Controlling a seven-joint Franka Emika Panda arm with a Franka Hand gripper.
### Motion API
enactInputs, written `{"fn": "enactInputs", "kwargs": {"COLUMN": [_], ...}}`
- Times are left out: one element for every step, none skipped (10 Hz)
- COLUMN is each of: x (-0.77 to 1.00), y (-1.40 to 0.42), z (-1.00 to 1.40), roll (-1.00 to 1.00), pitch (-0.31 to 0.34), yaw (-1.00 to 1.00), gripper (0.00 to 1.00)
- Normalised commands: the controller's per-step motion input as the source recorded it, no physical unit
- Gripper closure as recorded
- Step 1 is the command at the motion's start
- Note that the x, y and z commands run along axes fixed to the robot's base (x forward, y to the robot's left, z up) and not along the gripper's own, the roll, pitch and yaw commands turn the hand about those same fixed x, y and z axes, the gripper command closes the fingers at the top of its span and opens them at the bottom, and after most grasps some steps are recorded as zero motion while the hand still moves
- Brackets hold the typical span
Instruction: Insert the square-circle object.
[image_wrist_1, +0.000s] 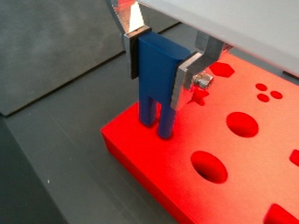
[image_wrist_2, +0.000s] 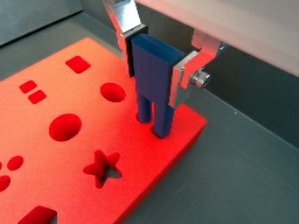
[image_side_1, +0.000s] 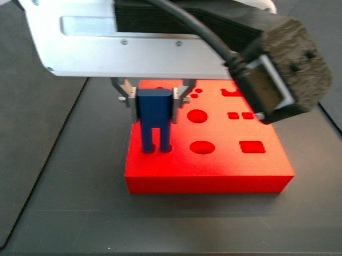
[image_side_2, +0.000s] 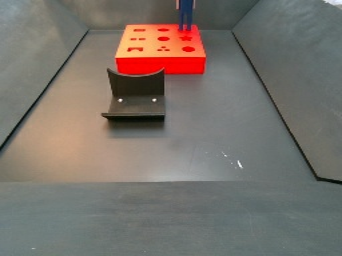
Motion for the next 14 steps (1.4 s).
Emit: {"fn": "enactInputs", "kwargs": {"x": [0.12,0.00,-0.05,-0.25,-0.21,-0.15,-0.08,-0.08,-0.13,-0.12,-0.01,0.00,0.00,0.00], "y": [0.00,0.00,0.00,0.00,-0.02,-0.05,-0.08,-0.08,-0.07,-0.03,0.00,0.00,0.00,0.00], "z": [-0.22,-0.29,-0.42,-0.63,-0.68,-0.70,-0.68,-0.71,-0.77,-0.65,-0.17,-0.05,0.00,0.00], "roll": [0.00,0.05,0.06,0.07,0.06,0.06,0.06,0.04,0.05,0.04,0.01,0.00,0.00,0.03], "pitch": [-0.004,0.000,-0.034,-0.090,-0.114,-0.127,-0.126,-0.139,-0.163,-0.140,-0.011,0.000,0.000,0.000], "yaw": [0.04,0.00,0.00,0.00,0.00,0.00,0.00,0.00,0.00,0.00,0.00,0.00,0.00,0.00], "gripper": [1.00,1.00,1.00,1.00,1.00,1.00,1.00,1.00,1.00,1.00,1.00,1.00,1.00,1.00]}}
